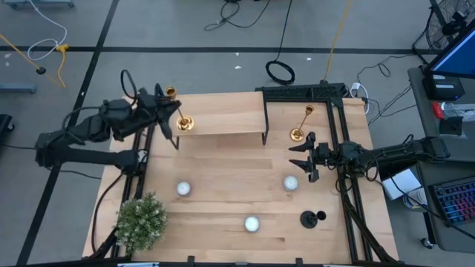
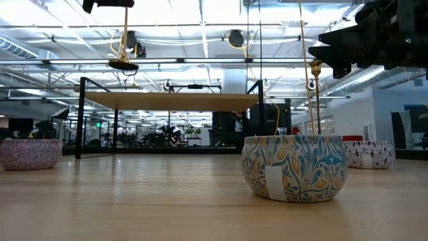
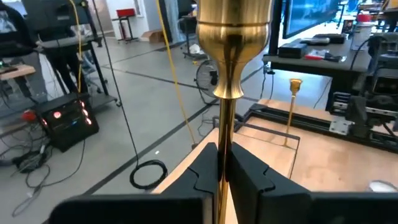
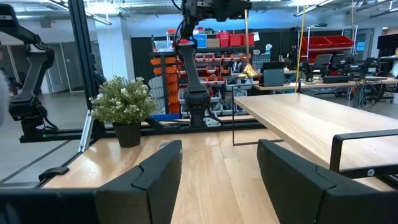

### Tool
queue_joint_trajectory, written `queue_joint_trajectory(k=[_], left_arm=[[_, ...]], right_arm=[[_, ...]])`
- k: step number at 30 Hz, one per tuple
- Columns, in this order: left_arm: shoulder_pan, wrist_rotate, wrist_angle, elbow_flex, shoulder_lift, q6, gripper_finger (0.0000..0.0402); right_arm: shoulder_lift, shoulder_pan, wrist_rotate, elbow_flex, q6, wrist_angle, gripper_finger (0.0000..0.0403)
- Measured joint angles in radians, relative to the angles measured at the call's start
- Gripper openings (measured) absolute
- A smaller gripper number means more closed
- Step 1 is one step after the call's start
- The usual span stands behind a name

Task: Pick & Place candle stick holders
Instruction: Put the left gold candle holder on the shelf

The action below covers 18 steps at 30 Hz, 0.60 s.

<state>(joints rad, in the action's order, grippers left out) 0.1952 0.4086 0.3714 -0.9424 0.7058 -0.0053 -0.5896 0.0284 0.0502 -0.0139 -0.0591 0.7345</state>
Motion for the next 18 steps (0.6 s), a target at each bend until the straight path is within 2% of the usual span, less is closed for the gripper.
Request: queue_joint_trajectory(k=[10, 14, 18], left_arm=[[0.225, -0.166, -0.004, 0.019, 0.002, 0.038, 0.0017], [0.308, -0.218, -0.07, 0.09, -0.001, 0.038, 0.0027], [0.384, -0.291, -0.182, 0.157, 0.002, 0.058, 0.0016]], right_arm=[[0.0, 0.0, 0.0, 0.0, 0.0, -0.004, 0.0205], [0.0, 0.0, 0.0, 0.0, 0.0, -0.005, 0.0205], [0.0, 0.0, 0.0, 0.0, 0.0, -0.005, 0.0205]])
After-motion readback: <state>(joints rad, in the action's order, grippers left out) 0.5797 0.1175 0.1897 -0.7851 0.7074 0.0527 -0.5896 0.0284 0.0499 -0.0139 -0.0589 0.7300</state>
